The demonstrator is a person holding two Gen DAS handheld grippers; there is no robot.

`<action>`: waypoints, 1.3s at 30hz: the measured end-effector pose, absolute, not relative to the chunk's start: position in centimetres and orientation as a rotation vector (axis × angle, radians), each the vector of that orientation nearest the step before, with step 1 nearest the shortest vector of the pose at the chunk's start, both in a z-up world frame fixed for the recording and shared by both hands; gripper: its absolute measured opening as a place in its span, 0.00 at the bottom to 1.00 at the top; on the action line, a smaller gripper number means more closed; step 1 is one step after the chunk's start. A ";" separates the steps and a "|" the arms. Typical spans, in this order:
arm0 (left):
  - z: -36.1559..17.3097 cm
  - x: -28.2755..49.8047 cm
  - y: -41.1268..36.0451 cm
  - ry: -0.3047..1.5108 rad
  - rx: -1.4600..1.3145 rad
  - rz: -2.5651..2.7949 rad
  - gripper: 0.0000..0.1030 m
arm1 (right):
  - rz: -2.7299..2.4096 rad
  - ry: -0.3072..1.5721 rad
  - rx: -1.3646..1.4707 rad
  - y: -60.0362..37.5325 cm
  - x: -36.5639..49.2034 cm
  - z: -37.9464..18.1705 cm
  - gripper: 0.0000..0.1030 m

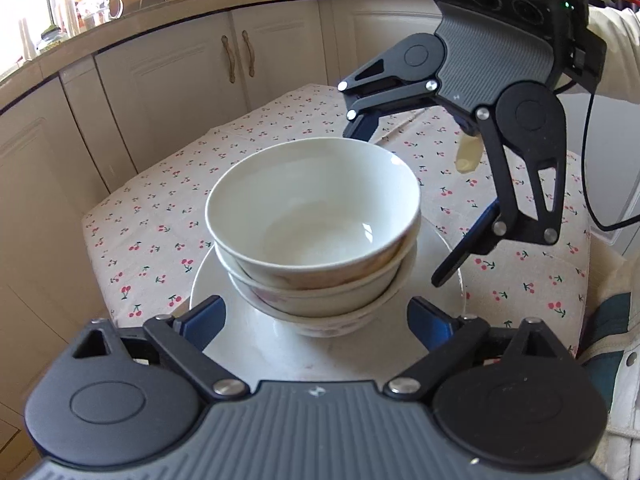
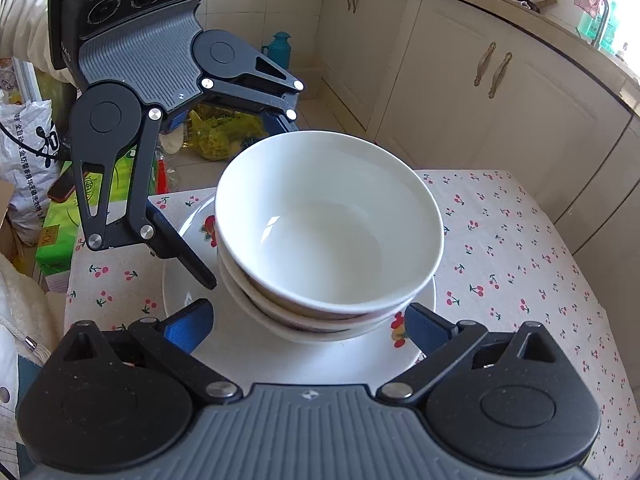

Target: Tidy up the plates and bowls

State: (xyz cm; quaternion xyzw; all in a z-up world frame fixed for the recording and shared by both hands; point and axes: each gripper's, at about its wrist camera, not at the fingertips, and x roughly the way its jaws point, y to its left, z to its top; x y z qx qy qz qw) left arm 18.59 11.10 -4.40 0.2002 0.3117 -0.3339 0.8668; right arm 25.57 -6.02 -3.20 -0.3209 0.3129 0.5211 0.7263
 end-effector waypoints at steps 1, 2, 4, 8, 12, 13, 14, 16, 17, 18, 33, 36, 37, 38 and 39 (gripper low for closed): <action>-4.2 18.1 11.3 0.645 0.406 -0.680 0.95 | 1.133 0.685 -0.699 -6.4 25.3 -2.9 1.00; -4.0 17.5 11.5 0.635 0.389 -0.650 0.96 | 1.107 0.681 -0.689 -6.8 25.0 -2.6 1.00; -3.3 16.2 11.6 0.607 0.367 -0.592 0.96 | 1.029 0.678 -0.666 -7.6 24.4 -1.9 1.00; -1.2 12.8 11.4 0.494 0.319 -0.490 0.99 | 0.852 0.688 -0.574 -9.6 22.5 -0.5 1.00; 0.6 9.6 10.0 0.349 0.256 -0.348 0.99 | 0.700 0.668 -0.453 -11.6 20.1 1.3 1.00; 0.8 8.9 9.7 0.326 0.232 -0.327 0.99 | 0.667 0.665 -0.420 -12.0 19.6 1.6 1.00; 0.9 8.2 9.2 0.315 0.205 -0.318 0.99 | 0.638 0.663 -0.392 -12.3 19.0 1.9 1.00; 0.9 7.3 8.3 0.318 0.165 -0.307 0.99 | 0.548 0.653 -0.324 -12.9 17.6 2.0 1.00; 0.7 6.8 7.7 0.330 0.150 -0.285 0.99 | 0.513 0.658 -0.292 -13.3 17.0 1.9 1.00; 0.6 6.4 7.2 0.339 0.134 -0.252 0.99 | 0.480 0.664 -0.259 -13.6 16.3 1.8 1.00; 1.1 0.3 4.2 0.452 -0.041 -0.031 0.99 | 0.277 0.606 -0.118 -15.8 6.5 2.2 1.00; 1.6 -0.2 4.0 0.430 -0.048 -0.034 0.99 | 0.272 0.585 -0.114 -16.0 5.9 2.6 1.00; 1.7 -0.3 4.0 0.427 -0.045 -0.027 0.99 | 0.268 0.580 -0.114 -16.0 5.7 2.8 1.00; 1.8 -0.3 3.9 0.434 -0.042 -0.020 0.99 | 0.265 0.573 -0.115 -16.0 5.6 2.9 1.00; 1.9 -0.3 3.8 0.438 -0.042 -0.021 0.99 | 0.261 0.568 -0.116 -16.1 5.5 2.9 1.00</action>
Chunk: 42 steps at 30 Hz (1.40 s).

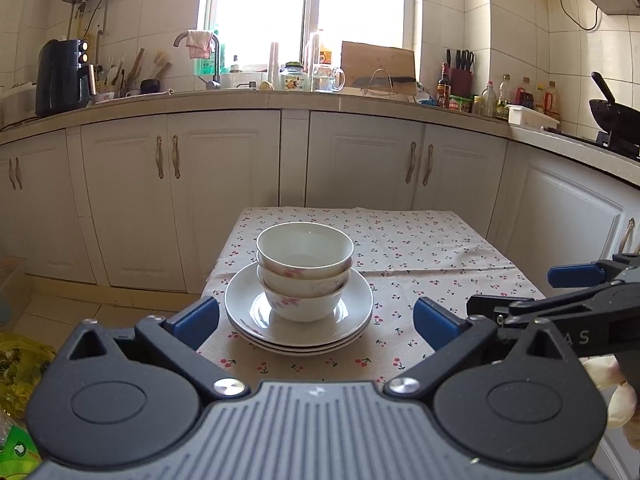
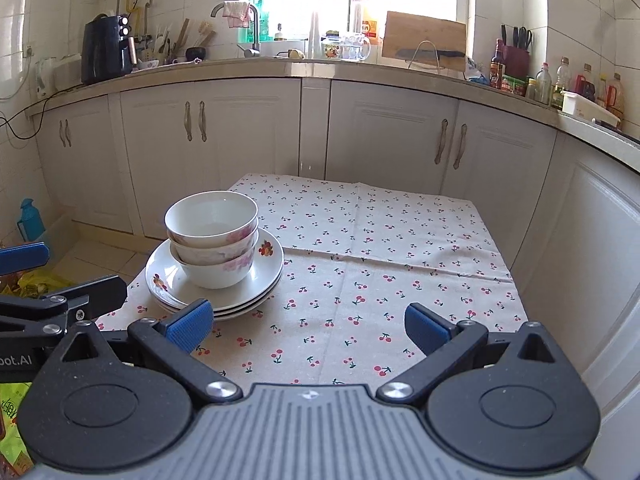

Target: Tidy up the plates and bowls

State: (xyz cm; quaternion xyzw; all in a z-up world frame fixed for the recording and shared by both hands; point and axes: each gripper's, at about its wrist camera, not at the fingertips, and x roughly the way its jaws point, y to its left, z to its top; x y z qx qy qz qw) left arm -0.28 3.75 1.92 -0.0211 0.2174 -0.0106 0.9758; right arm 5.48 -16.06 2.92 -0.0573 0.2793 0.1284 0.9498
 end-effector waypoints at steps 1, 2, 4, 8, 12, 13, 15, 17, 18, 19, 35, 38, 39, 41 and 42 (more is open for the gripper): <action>2.0 -0.3 3.7 0.437 -0.047 -0.030 0.99 | 0.260 0.566 -0.115 -16.1 5.3 3.0 1.00; 2.0 -0.4 3.7 0.436 -0.051 -0.033 0.99 | 0.263 0.565 -0.109 -16.1 5.3 3.0 1.00; 2.1 -0.5 3.7 0.434 -0.060 -0.039 0.99 | 0.264 0.566 -0.103 -16.1 5.2 2.9 1.00; 2.1 -0.6 3.5 0.431 -0.065 -0.046 0.99 | 0.256 0.559 -0.111 -16.0 5.1 2.9 1.00; 2.0 -0.5 3.5 0.435 -0.073 -0.043 0.99 | 0.247 0.553 -0.114 -16.0 5.0 2.9 1.00; 2.0 -0.4 3.5 0.437 -0.075 -0.043 0.99 | 0.244 0.552 -0.115 -16.0 5.0 2.9 1.00; 2.0 -0.4 3.5 0.440 -0.077 -0.039 0.99 | 0.240 0.548 -0.116 -16.0 4.9 2.9 1.00; 1.9 -0.3 3.6 0.443 -0.081 -0.039 0.99 | 0.235 0.545 -0.114 -16.0 4.8 2.9 1.00; 1.9 -0.3 3.6 0.445 -0.081 -0.038 0.99 | 0.232 0.544 -0.117 -15.9 4.8 2.9 1.00; 1.9 -0.3 3.6 0.446 -0.081 -0.037 0.99 | 0.229 0.542 -0.120 -15.9 4.7 2.9 1.00; 1.9 -0.4 3.6 0.447 -0.093 -0.039 0.99 | 0.210 0.525 -0.115 -15.9 4.3 3.1 1.00; 1.9 -0.3 3.5 0.451 -0.095 -0.038 0.99 | 0.207 0.526 -0.117 -15.9 4.4 3.1 1.00; 1.9 -0.3 3.6 0.453 -0.095 -0.037 0.99 | 0.206 0.527 -0.116 -15.9 4.4 3.1 1.00; 1.9 -0.3 3.5 0.453 -0.094 -0.034 0.99 | 0.205 0.527 -0.117 -15.9 4.4 3.1 1.00; 1.9 -0.3 3.5 0.454 -0.093 -0.033 0.99 | 0.204 0.526 -0.118 -15.9 4.4 3.1 1.00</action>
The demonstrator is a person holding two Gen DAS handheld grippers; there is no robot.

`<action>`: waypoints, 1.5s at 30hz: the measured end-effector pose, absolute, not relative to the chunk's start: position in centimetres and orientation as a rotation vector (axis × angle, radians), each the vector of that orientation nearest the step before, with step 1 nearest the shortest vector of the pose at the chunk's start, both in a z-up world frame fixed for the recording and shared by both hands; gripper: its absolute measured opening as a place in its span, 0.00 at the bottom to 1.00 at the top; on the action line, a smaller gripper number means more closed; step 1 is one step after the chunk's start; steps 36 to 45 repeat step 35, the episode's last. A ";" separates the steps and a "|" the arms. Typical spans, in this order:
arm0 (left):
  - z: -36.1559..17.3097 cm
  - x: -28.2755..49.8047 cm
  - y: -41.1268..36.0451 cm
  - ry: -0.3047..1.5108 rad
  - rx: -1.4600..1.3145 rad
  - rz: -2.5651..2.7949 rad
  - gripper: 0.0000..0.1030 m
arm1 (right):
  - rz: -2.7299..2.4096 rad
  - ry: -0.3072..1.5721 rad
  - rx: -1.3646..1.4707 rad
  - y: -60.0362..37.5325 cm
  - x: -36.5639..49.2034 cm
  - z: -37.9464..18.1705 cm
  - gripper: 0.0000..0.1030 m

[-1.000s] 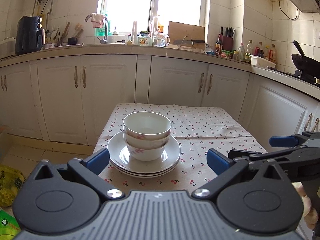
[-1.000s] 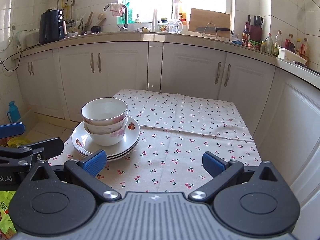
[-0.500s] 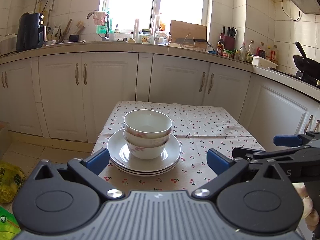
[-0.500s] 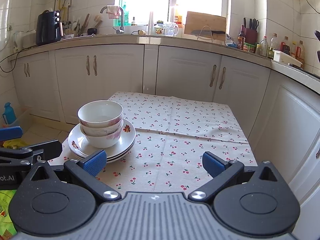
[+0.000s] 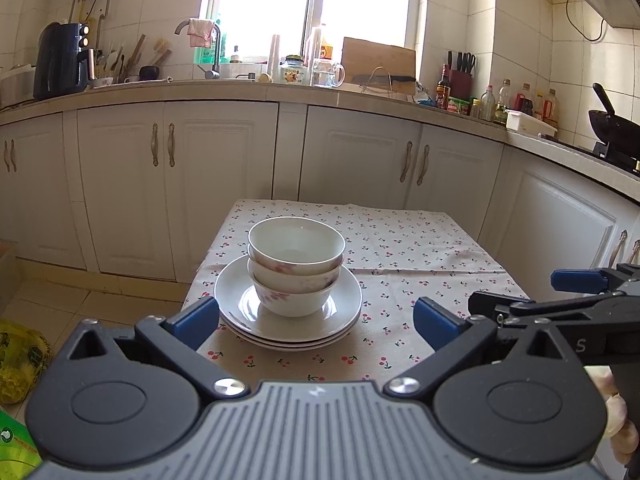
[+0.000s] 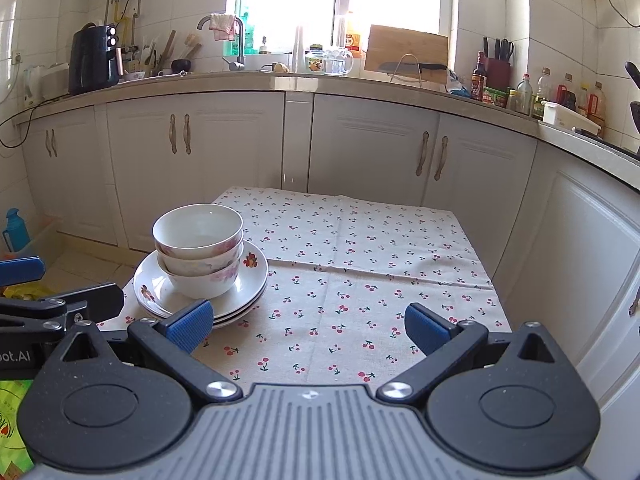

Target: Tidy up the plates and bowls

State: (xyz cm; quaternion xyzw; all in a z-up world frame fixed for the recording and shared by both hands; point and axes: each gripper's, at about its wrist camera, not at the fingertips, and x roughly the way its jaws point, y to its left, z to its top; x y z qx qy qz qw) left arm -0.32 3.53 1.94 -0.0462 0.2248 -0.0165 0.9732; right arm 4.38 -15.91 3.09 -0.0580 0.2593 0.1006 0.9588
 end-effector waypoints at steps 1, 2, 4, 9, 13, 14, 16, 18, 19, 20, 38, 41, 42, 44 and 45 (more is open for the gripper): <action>1.9 -0.3 3.5 0.453 -0.093 -0.033 0.99 | 0.203 0.525 -0.119 -15.9 4.4 3.1 1.00; 2.0 -0.3 3.5 0.453 -0.093 -0.033 0.99 | 0.202 0.524 -0.119 -15.9 4.4 3.1 1.00; 2.0 -0.3 3.5 0.454 -0.094 -0.034 0.99 | 0.202 0.523 -0.119 -15.9 4.3 3.1 1.00; 1.9 -0.3 3.5 0.457 -0.094 -0.033 0.99 | 0.193 0.520 -0.124 -15.7 4.3 3.1 1.00; 1.9 -0.3 3.5 0.458 -0.096 -0.033 0.99 | 0.190 0.518 -0.127 -15.7 4.1 3.1 1.00; 2.0 -0.4 3.5 0.457 -0.097 -0.033 0.99 | 0.189 0.516 -0.127 -15.7 4.1 3.1 1.00; 2.0 -0.4 3.5 0.457 -0.097 -0.034 0.99 | 0.188 0.515 -0.128 -15.7 4.1 3.1 1.00; 2.0 -0.4 3.5 0.457 -0.096 -0.034 0.99 | 0.187 0.514 -0.128 -15.6 4.1 3.1 1.00; 1.9 -0.4 3.5 0.456 -0.096 -0.034 0.99 | 0.188 0.514 -0.128 -15.7 4.1 3.1 1.00; 2.0 -0.4 3.5 0.456 -0.098 -0.034 0.99 | 0.188 0.514 -0.128 -15.6 4.1 3.1 1.00; 2.0 -0.3 3.5 0.458 -0.099 -0.036 0.99 | 0.179 0.512 -0.130 -15.6 4.0 3.2 1.00; 2.0 -0.3 3.5 0.458 -0.099 -0.036 0.99 | 0.179 0.512 -0.130 -15.6 4.0 3.2 1.00; 2.0 -0.3 3.5 0.458 -0.099 -0.036 0.99 | 0.179 0.512 -0.130 -15.6 4.0 3.2 1.00; 2.0 -0.3 3.5 0.458 -0.099 -0.036 0.99 | 0.179 0.512 -0.130 -15.6 4.0 3.2 1.00; 2.0 -0.3 3.5 0.458 -0.099 -0.036 0.99 | 0.179 0.512 -0.130 -15.6 4.0 3.2 1.00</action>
